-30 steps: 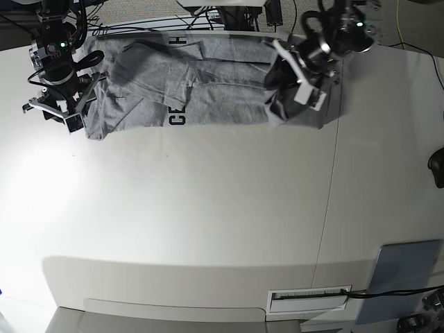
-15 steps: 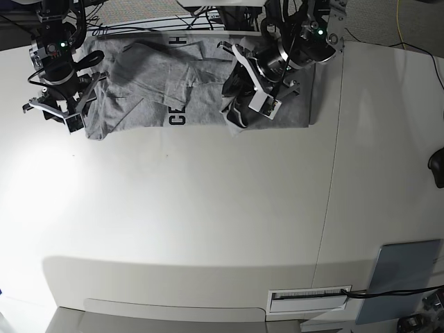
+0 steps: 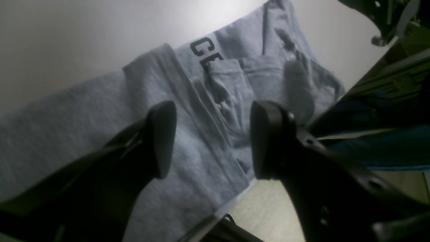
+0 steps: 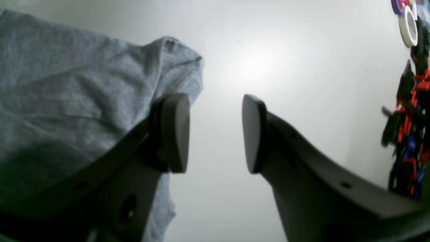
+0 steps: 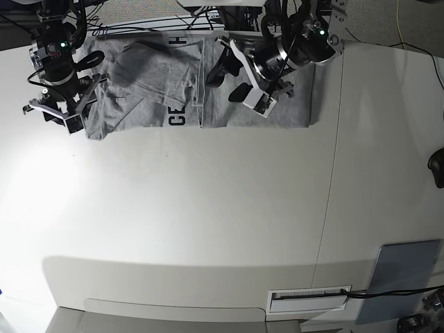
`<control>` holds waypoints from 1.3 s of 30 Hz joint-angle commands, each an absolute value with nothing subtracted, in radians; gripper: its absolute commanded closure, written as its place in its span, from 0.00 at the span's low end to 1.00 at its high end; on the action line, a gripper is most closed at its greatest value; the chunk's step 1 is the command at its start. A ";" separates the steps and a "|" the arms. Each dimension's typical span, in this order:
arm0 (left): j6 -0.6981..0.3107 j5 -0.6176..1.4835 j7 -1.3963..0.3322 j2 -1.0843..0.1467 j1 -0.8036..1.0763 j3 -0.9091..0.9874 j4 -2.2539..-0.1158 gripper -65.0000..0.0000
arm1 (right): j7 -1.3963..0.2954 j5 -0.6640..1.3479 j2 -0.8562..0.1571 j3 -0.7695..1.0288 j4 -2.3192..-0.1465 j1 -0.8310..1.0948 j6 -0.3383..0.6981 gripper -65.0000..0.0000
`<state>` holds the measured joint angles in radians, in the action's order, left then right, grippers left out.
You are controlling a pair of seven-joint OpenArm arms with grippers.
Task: Fold the T-shirt properly
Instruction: 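Press the strip's middle with the left gripper while right gripper holds collar end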
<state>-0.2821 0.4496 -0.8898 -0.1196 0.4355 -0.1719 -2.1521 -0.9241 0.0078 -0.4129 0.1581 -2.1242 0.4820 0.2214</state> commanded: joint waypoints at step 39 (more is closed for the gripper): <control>-0.289 0.410 -0.872 -0.119 0.413 -0.174 -2.170 0.45 | -1.098 0.933 -0.424 0.366 -1.673 0.473 0.513 0.58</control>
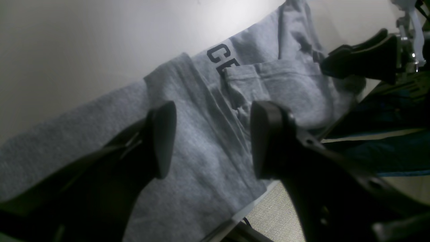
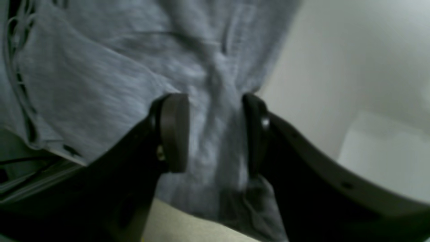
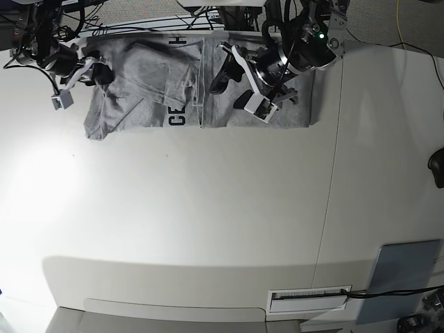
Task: Fold the T-shirt properly
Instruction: 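Press the strip's middle with the left gripper while right gripper holds collar end, then grip the collar end of the strip with the right gripper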
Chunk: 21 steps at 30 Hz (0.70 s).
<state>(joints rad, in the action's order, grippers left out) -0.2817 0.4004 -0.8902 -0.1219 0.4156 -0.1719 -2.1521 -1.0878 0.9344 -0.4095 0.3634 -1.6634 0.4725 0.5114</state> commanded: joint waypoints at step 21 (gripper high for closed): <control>-0.285 0.359 -0.871 -0.119 0.415 -0.174 -2.170 0.45 | -1.102 0.897 -0.424 0.439 -1.673 0.421 0.451 0.45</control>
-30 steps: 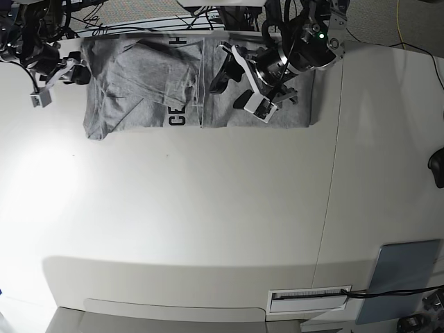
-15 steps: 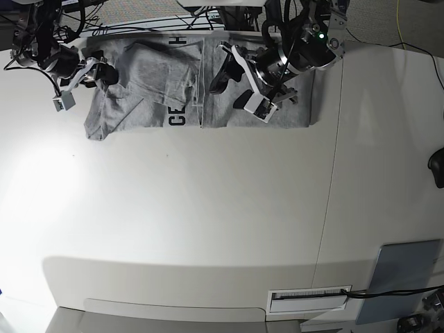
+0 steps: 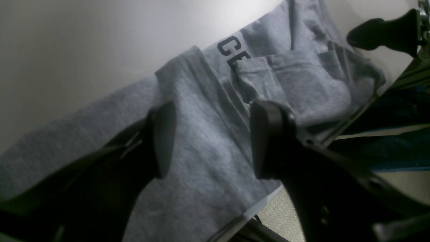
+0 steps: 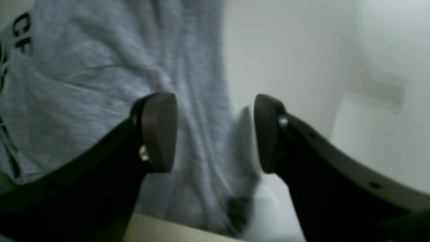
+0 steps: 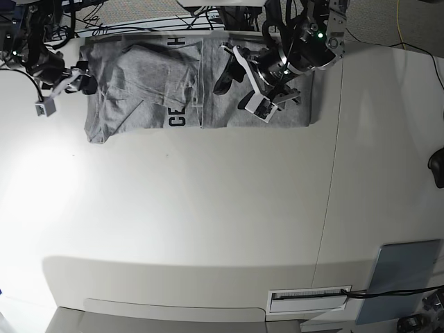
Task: Fold the T-shirt properly
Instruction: 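Grip the collar end of the strip with the right gripper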
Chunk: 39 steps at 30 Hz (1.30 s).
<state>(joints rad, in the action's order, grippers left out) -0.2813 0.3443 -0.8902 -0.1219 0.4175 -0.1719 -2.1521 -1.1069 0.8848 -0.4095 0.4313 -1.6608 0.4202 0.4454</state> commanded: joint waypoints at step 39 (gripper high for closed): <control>-0.289 0.358 -0.876 -0.120 0.423 -0.174 -2.170 0.45 | -0.938 0.703 -0.364 0.320 -1.674 0.412 0.411 1.00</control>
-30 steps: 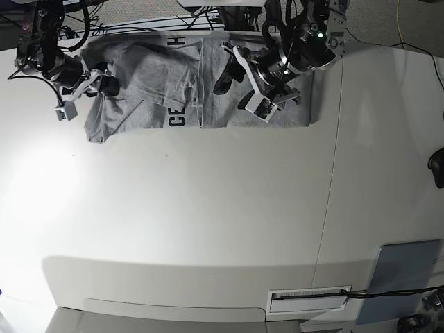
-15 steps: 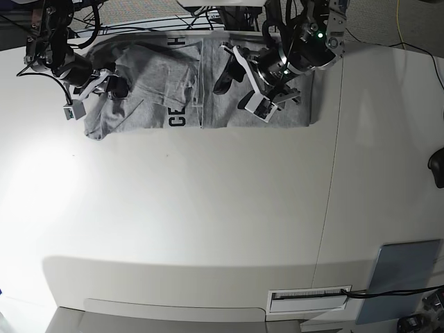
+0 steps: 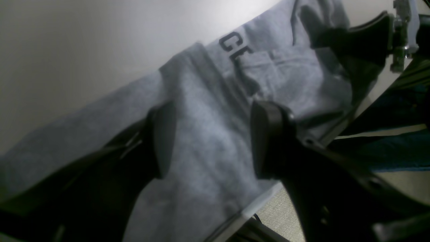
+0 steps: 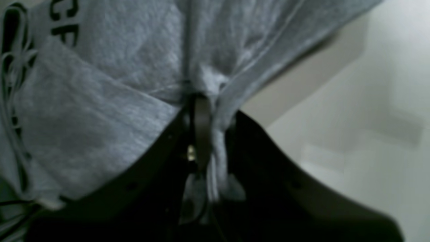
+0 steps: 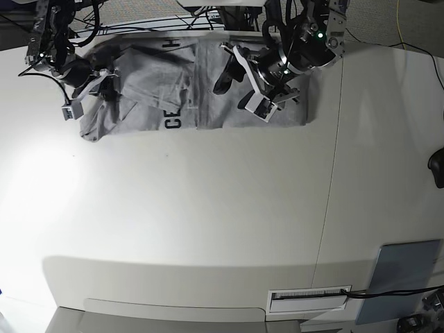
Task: Fold the T-shirt properly
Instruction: 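Grip the collar end of the strip with the right gripper, then lift the collar end with the right gripper and fold it over the left gripper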
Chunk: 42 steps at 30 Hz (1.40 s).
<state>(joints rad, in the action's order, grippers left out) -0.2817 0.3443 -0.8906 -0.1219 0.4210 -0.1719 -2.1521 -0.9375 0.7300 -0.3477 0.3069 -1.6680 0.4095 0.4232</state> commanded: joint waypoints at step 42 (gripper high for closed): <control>-0.290 0.160 -0.672 -0.119 0.432 -0.175 -1.818 0.45 | -1.095 0.398 -0.091 -0.210 -2.356 0.402 0.255 1.00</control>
<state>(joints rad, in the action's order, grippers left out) -0.2893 0.1616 -0.6533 -0.1196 0.4263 -0.1745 -1.8126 -1.1213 0.3862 -0.0940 -0.2127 -2.3386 0.4046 0.2550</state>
